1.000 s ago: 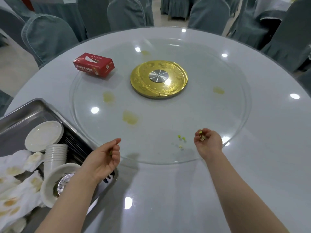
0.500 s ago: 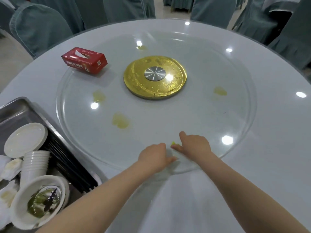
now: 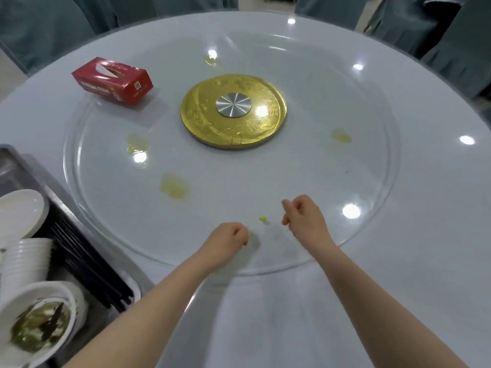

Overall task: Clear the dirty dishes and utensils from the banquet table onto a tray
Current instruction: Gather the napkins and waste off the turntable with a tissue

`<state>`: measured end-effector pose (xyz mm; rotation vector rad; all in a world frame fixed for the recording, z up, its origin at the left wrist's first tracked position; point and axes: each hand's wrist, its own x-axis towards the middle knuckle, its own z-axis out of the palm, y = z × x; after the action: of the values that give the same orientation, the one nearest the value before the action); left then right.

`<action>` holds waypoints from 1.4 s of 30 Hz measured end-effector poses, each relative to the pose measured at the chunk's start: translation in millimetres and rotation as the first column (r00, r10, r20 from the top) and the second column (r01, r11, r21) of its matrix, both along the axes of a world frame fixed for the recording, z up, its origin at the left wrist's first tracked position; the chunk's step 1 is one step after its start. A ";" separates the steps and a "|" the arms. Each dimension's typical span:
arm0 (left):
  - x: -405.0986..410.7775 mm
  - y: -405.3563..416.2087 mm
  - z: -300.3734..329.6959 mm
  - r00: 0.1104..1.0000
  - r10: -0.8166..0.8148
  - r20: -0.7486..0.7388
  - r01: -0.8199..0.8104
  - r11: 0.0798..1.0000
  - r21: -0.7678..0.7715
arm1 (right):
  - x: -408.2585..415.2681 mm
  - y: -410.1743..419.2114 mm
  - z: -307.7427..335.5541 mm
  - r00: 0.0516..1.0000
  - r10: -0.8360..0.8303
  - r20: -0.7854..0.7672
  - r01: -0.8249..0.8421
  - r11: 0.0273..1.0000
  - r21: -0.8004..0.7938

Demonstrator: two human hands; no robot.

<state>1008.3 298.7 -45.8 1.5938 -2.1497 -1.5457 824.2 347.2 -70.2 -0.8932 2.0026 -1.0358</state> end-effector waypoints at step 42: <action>346.9 83.3 76.3 -0.082 0.858 -0.507 -0.465 0.417 0.781 | 354.7 -20.1 79.7 0.519 0.183 0.835 -0.442 0.894 0.079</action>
<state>1355.2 382.1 30.4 1.0135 -0.2029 -1.6978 1178.9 327.2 9.6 -0.4435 1.0807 -0.7086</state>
